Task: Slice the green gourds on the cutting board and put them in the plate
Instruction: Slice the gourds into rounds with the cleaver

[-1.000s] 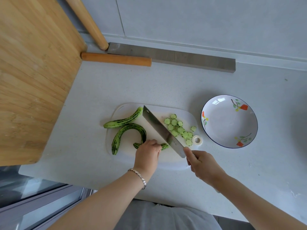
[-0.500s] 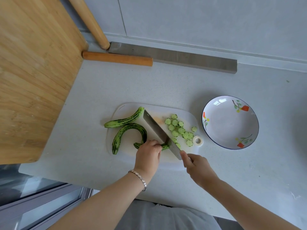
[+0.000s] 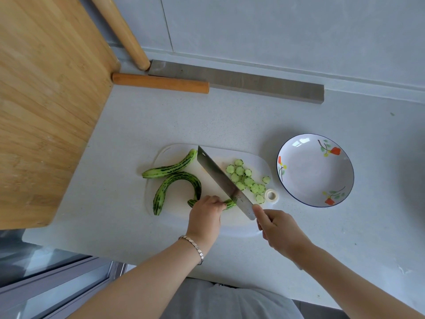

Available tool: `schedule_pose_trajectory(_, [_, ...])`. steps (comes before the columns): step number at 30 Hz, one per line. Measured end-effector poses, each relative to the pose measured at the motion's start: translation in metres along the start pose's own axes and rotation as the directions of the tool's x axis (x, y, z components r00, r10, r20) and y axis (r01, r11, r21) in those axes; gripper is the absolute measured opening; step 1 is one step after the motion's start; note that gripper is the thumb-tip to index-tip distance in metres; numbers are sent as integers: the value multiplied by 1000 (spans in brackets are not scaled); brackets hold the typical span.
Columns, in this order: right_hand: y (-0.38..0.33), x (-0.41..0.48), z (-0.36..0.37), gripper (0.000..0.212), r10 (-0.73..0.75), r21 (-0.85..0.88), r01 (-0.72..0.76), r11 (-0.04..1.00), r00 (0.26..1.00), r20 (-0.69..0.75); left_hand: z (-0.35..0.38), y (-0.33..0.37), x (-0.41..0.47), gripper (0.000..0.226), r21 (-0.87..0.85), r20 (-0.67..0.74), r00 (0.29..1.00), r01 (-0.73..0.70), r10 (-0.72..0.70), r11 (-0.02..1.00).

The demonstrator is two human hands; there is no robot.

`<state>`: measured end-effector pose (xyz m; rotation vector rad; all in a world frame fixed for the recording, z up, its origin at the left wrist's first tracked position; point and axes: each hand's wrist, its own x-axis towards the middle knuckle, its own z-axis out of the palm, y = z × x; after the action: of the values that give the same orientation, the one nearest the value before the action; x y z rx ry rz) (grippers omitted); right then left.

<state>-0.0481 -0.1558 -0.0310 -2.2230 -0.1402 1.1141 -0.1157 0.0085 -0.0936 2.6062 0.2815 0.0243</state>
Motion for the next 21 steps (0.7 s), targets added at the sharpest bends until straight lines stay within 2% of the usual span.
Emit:
schedule_pose_trajectory(7, [-2, 6, 4, 51, -15, -96, 15, 995, 1000, -2, 0, -1, 1, 33, 21, 31, 999, 9, -9, 1000])
schedule_pose_trajectory(11, [5, 11, 12, 52, -6, -87, 5, 996, 1000, -9, -2, 0, 0, 30, 12, 5, 1000, 12, -12, 1000])
schedule_pose_trajectory(18, [8, 11, 7, 52, 61, 129, -59, 990, 998, -6, -5, -4, -1, 25, 29, 7, 999, 52, -52, 998])
schedule_pose_trajectory(21, [7, 7, 0, 52, 52, 146, -53, 988, 999, 11, -7, -4, 1, 27, 56, 33, 998, 59, -61, 997])
